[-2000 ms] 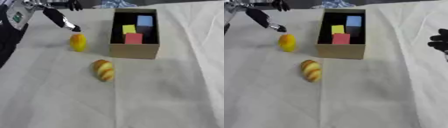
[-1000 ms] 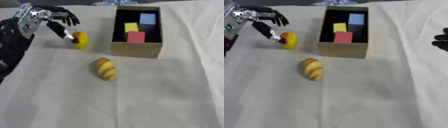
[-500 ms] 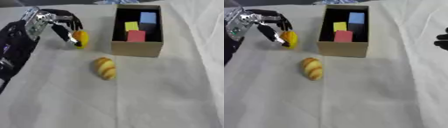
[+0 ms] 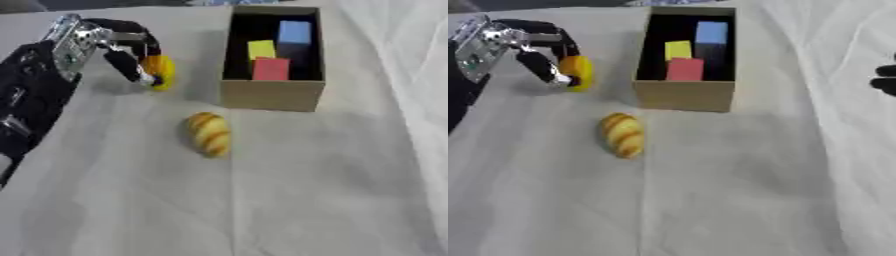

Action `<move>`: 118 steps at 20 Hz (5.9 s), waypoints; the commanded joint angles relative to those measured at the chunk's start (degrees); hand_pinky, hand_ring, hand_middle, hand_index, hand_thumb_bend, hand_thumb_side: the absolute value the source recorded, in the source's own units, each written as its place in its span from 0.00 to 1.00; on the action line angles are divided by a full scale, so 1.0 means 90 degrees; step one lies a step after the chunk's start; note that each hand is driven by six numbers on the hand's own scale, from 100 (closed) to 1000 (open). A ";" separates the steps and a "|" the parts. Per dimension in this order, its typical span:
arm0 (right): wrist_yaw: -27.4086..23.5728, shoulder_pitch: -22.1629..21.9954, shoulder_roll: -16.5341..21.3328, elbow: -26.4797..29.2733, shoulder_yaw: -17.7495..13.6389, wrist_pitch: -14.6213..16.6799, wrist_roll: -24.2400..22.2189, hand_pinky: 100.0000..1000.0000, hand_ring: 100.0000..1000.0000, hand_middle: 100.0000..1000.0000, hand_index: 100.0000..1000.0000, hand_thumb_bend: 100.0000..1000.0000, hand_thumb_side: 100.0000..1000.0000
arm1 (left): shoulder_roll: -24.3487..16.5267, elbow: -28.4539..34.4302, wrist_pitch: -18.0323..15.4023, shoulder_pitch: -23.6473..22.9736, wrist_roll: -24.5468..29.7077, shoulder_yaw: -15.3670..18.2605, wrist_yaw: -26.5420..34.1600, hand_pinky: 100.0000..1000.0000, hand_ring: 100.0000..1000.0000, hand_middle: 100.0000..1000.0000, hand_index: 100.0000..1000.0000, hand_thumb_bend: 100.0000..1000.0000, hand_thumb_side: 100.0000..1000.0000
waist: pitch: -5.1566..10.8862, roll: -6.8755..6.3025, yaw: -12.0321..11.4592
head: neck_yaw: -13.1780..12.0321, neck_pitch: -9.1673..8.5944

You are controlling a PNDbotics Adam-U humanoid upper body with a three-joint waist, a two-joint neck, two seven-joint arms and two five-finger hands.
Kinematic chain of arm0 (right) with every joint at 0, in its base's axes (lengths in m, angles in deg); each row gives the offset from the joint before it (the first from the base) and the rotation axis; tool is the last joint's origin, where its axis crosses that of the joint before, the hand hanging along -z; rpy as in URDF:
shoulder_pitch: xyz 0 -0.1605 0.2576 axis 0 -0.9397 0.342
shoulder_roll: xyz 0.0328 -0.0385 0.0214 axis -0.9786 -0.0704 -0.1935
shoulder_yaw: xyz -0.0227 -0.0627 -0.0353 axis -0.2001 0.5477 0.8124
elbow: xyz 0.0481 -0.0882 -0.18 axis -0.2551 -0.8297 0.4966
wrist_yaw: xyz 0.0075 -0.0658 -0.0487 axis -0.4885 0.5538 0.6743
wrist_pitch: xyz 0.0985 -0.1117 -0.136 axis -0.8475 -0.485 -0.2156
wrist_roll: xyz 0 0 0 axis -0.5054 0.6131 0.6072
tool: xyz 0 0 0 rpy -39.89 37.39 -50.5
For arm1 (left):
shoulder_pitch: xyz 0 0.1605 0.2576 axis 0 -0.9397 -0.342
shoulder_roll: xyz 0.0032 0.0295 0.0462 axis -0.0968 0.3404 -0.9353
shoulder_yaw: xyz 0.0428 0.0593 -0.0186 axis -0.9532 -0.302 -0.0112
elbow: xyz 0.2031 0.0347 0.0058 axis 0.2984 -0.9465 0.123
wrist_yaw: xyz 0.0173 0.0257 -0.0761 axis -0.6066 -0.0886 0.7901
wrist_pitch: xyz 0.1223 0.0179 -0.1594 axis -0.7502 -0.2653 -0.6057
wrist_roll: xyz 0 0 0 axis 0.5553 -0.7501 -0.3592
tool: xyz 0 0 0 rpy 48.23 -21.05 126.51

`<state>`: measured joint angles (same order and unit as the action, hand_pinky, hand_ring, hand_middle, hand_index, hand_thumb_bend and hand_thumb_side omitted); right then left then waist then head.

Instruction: Pick up objects on the table and place them in the box.

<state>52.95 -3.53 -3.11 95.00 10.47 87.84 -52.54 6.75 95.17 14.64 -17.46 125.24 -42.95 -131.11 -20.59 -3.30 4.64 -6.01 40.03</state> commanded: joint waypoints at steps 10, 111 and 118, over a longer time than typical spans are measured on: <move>0.0011 0.0052 0.0154 0.0132 -0.0057 0.0032 0.0009 0.87 0.75 0.72 0.86 0.00 0.68 | -0.0161 0.0810 0.0079 0.0690 0.0065 0.0045 0.0393 0.72 0.58 0.52 0.69 0.18 0.30 | 0.0209 0.0009 0.0016 | 0.0052 -0.0008; 0.0015 0.0143 0.0102 0.0132 -0.0021 -0.0010 0.0016 0.87 0.74 0.71 0.86 0.00 0.69 | -0.0866 0.4260 0.0541 -0.1133 0.0248 -0.2512 0.1329 0.77 0.72 0.70 0.82 0.37 0.30 | 0.0153 0.0014 -0.0032 | 0.0165 -0.0130; 0.0009 0.0154 0.0089 0.0132 -0.0026 -0.0003 0.0027 0.87 0.75 0.71 0.86 0.00 0.69 | -0.0814 0.4233 0.0493 -0.1187 0.0207 -0.2504 0.1236 0.74 0.67 0.63 0.75 0.28 0.28 | 0.0156 0.0028 -0.0024 | 0.0143 -0.0132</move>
<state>52.96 -2.59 -3.18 95.00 10.82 87.57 -52.37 -0.04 132.90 19.26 -28.69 127.31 -65.99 -119.51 -20.21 -3.41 4.34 -4.49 39.28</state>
